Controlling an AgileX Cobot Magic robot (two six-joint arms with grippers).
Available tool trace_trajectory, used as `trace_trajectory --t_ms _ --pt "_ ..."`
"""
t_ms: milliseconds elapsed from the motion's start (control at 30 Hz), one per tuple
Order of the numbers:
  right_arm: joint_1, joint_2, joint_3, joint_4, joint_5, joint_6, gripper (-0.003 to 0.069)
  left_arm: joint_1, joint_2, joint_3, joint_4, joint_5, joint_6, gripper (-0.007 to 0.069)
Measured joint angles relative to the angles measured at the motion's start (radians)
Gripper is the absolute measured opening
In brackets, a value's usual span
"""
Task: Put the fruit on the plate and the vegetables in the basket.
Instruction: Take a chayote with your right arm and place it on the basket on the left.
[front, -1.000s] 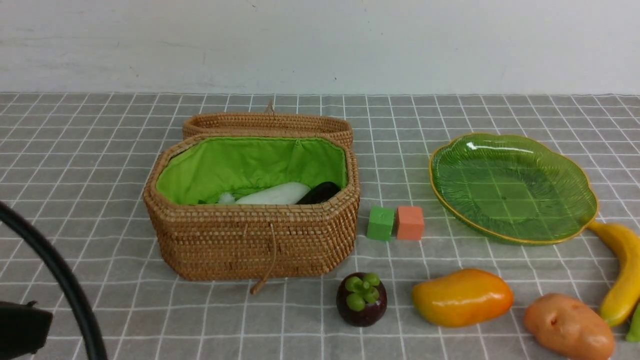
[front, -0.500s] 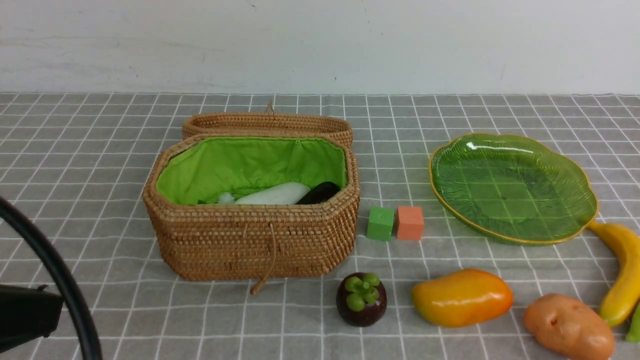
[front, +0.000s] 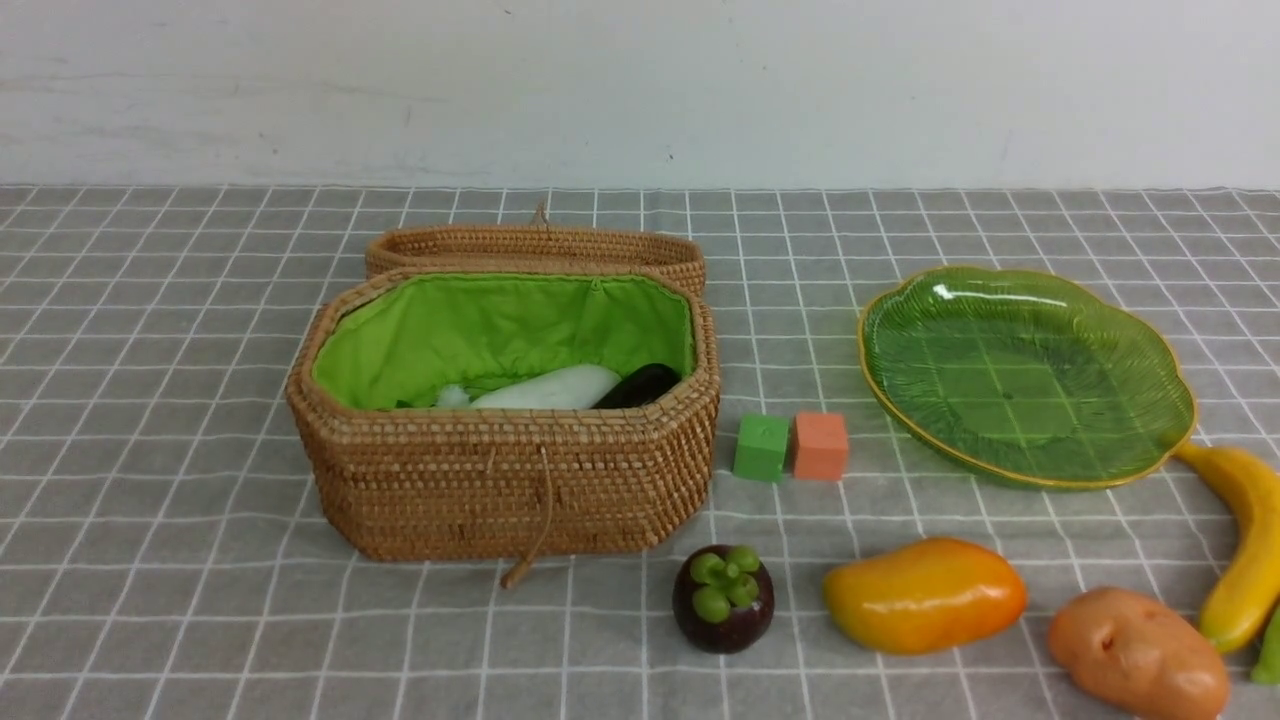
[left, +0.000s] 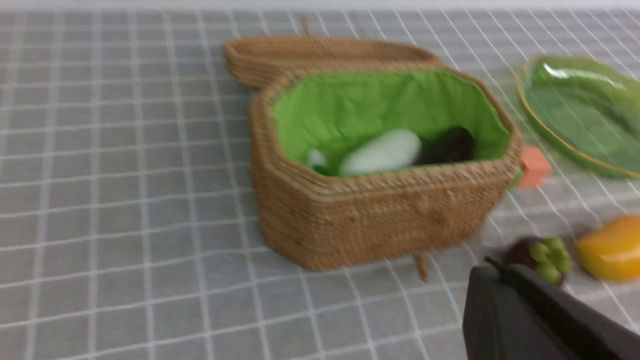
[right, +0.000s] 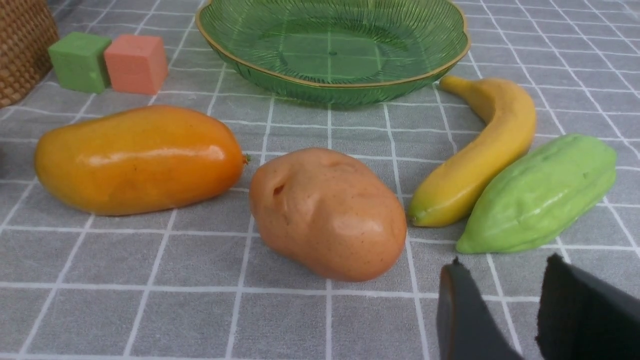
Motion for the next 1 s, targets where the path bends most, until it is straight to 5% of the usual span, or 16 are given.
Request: trace_trajectory --t_ms 333,567,1000 --pt "0.000 0.000 0.000 0.000 0.000 0.000 0.0241 0.363 -0.454 0.540 -0.070 -0.273 0.127 -0.0013" --pt "0.000 0.000 0.000 0.000 0.000 0.000 0.0241 0.323 -0.506 0.768 -0.163 -0.295 0.194 -0.0013" --pt "0.000 0.000 0.000 0.000 0.000 0.000 0.0241 0.305 -0.506 0.808 -0.116 -0.271 0.199 -0.0007"
